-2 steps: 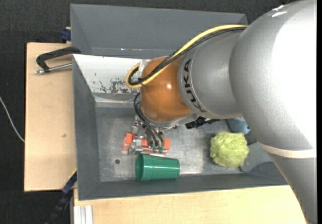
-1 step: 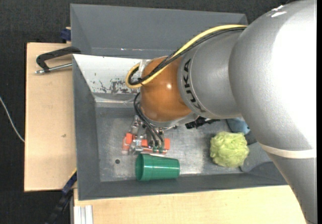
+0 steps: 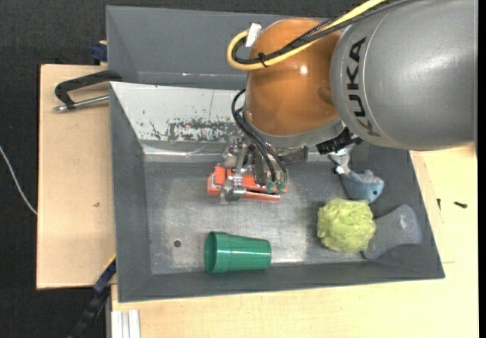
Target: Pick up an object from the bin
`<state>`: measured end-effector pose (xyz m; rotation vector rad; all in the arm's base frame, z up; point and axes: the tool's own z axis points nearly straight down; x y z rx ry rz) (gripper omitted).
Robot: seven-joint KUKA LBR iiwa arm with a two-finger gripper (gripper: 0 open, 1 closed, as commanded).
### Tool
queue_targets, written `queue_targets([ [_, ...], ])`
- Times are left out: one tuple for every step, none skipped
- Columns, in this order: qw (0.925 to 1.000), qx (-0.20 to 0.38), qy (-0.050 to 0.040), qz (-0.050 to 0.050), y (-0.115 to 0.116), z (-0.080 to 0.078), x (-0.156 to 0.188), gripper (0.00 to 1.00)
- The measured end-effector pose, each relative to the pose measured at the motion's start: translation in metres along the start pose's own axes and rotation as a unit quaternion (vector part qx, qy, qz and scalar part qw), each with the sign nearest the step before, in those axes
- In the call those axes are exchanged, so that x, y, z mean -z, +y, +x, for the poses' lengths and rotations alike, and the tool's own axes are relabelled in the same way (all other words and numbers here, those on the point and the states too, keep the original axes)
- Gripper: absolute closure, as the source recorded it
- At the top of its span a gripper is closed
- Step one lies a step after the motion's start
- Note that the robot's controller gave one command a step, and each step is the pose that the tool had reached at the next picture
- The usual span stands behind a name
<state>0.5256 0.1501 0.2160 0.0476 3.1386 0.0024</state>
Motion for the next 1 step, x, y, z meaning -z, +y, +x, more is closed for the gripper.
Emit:
queue_targets([
  [1.0, 0.0, 0.0005, 0.0, 0.0, 0.0003, -0.0004, 1.0],
])
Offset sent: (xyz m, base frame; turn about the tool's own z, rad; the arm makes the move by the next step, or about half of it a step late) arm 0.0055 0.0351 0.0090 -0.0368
